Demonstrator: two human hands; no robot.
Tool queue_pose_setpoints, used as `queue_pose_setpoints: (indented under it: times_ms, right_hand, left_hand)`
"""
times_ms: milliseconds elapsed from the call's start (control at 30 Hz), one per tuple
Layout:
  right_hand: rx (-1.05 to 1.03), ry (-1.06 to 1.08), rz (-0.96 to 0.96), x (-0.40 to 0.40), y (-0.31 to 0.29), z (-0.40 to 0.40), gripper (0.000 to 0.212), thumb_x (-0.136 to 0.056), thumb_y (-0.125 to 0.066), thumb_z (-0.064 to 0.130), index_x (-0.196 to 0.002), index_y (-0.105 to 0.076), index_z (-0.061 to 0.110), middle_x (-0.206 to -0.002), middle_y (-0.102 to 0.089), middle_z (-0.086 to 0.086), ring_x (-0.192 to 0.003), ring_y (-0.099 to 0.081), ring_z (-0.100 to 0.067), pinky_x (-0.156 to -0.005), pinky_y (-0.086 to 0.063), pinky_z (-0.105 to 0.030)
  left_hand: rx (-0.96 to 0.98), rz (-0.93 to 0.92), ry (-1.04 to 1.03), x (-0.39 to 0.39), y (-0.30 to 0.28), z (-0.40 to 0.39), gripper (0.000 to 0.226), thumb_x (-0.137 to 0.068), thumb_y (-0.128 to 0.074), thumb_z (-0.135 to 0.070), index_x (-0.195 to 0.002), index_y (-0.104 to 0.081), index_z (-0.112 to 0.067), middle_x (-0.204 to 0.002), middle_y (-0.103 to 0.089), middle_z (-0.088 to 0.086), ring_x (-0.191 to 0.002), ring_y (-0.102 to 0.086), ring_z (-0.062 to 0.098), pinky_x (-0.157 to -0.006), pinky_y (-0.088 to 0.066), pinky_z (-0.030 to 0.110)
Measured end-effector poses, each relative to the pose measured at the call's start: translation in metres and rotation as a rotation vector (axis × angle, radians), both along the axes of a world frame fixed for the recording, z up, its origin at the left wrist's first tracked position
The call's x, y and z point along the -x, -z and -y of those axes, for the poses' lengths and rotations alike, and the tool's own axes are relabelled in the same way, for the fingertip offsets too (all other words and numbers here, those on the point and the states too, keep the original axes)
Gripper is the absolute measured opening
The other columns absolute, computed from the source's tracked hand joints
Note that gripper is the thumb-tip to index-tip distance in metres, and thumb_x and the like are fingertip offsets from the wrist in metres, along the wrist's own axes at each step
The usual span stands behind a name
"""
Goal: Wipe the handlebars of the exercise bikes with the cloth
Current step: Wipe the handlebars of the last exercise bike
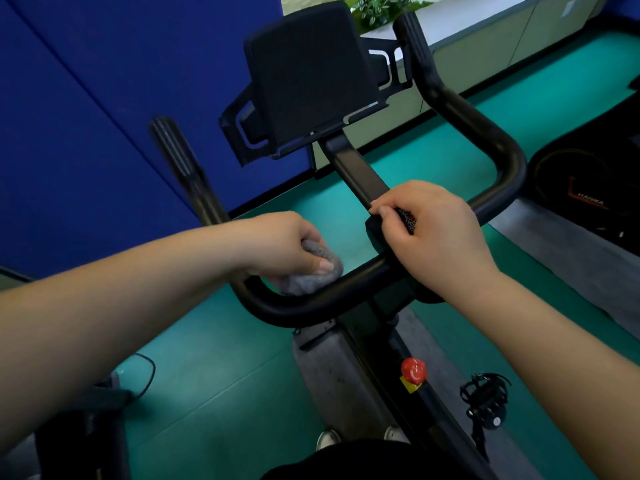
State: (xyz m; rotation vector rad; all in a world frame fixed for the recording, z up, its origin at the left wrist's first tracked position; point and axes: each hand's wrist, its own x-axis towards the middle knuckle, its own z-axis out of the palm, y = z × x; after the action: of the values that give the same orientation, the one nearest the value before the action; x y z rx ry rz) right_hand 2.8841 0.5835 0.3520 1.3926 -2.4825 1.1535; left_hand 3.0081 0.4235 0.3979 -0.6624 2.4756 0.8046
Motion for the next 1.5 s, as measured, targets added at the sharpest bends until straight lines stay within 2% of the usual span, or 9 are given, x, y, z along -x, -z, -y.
queue_pose_setpoints:
  times_ms: [200,433,567,733,900,1033,1200,1333,1500]
  right_hand:
    - [0.078,-0.014,0.037,0.007,0.001,-0.002,0.014,-0.091,-0.055,0.011,-0.092,-0.069,0.013,-0.093,-0.067,0.002,-0.091,-0.060,-0.014,-0.084,-0.044,-0.024]
    - [0.078,-0.052,0.049,0.009,0.003,-0.003,0.015,-0.091,-0.054,0.008,-0.093,-0.069,0.012,-0.093,-0.066,0.000,-0.091,-0.060,-0.015,-0.082,-0.042,-0.021]
    - [0.083,-0.078,0.046,0.014,0.004,-0.005,0.016,-0.090,-0.054,0.008,-0.093,-0.070,0.010,-0.094,-0.068,-0.002,-0.092,-0.061,-0.017,-0.084,-0.042,-0.022]
    - [0.083,-0.140,0.068,0.018,0.005,-0.011,0.018,-0.092,-0.054,0.010,-0.097,-0.071,0.009,-0.097,-0.068,-0.002,-0.095,-0.062,-0.016,-0.088,-0.046,-0.024]
    - [0.080,-0.138,0.046,0.017,0.007,-0.009,0.018,-0.093,-0.052,0.011,-0.097,-0.070,0.010,-0.099,-0.068,-0.003,-0.095,-0.062,-0.018,-0.088,-0.047,-0.030]
    - [0.078,-0.143,0.040,0.018,0.008,-0.010,0.018,-0.093,-0.052,0.011,-0.097,-0.069,0.010,-0.098,-0.067,-0.004,-0.095,-0.061,-0.017,-0.086,-0.045,-0.025]
    - [0.089,-0.149,0.039,0.018,0.008,-0.009,0.018,-0.093,-0.051,0.011,-0.095,-0.069,0.010,-0.097,-0.067,-0.004,-0.093,-0.060,-0.017,-0.085,-0.044,-0.024]
    - [0.077,-0.148,0.034,0.017,0.007,-0.008,0.018,-0.093,-0.050,0.013,-0.096,-0.068,0.013,-0.097,-0.065,-0.003,-0.092,-0.060,-0.019,-0.085,-0.047,-0.033]
    - [0.071,-0.145,0.041,0.018,0.006,-0.010,0.018,-0.094,-0.049,0.014,-0.096,-0.067,0.016,-0.098,-0.064,0.001,-0.092,-0.059,-0.015,-0.084,-0.047,-0.031]
  left_hand:
    - [-0.177,-0.359,-0.432,0.012,0.021,-0.040,0.013,-0.081,-0.075,-0.026,-0.091,-0.072,-0.018,-0.079,-0.070,0.004,-0.074,-0.065,0.021,-0.075,-0.059,0.041]
    - [-0.034,-0.577,-0.460,-0.025,-0.005,-0.070,0.015,-0.077,-0.077,-0.024,-0.089,-0.075,-0.033,-0.081,-0.071,-0.018,-0.077,-0.062,-0.008,-0.067,-0.046,0.007]
    - [-0.212,-0.826,-0.594,-0.042,-0.008,-0.117,0.027,-0.073,-0.078,-0.018,-0.096,-0.074,-0.033,-0.089,-0.071,-0.022,-0.084,-0.064,-0.007,-0.074,-0.048,0.008]
    - [-0.616,-0.724,-0.851,-0.048,0.040,-0.165,0.027,-0.074,-0.077,-0.009,-0.089,-0.076,-0.032,-0.088,-0.075,-0.009,-0.085,-0.070,0.007,-0.075,-0.053,0.021]
    - [-0.739,-0.761,-1.212,-0.021,0.079,-0.166,0.010,-0.080,-0.074,-0.011,-0.087,-0.074,-0.019,-0.086,-0.075,0.004,-0.085,-0.071,0.020,-0.084,-0.056,0.038]
    - [-0.847,-0.868,-1.384,-0.003,0.089,-0.168,0.010,-0.081,-0.073,-0.009,-0.091,-0.072,-0.008,-0.086,-0.074,0.009,-0.086,-0.070,0.027,-0.082,-0.054,0.036]
    - [-0.689,-0.963,-1.406,-0.030,0.087,-0.166,0.008,-0.080,-0.070,-0.007,-0.087,-0.072,-0.011,-0.083,-0.075,0.007,-0.077,-0.070,0.018,-0.076,-0.057,0.030]
    - [-0.607,-0.946,-1.293,-0.012,0.091,-0.166,0.011,-0.081,-0.072,-0.007,-0.085,-0.072,-0.017,-0.083,-0.075,0.002,-0.083,-0.071,0.017,-0.077,-0.056,0.027]
    - [-0.628,-0.936,-1.327,0.005,0.094,-0.165,0.009,-0.079,-0.074,-0.008,-0.085,-0.071,-0.015,-0.079,-0.074,-0.002,-0.075,-0.070,0.010,-0.064,-0.052,0.016]
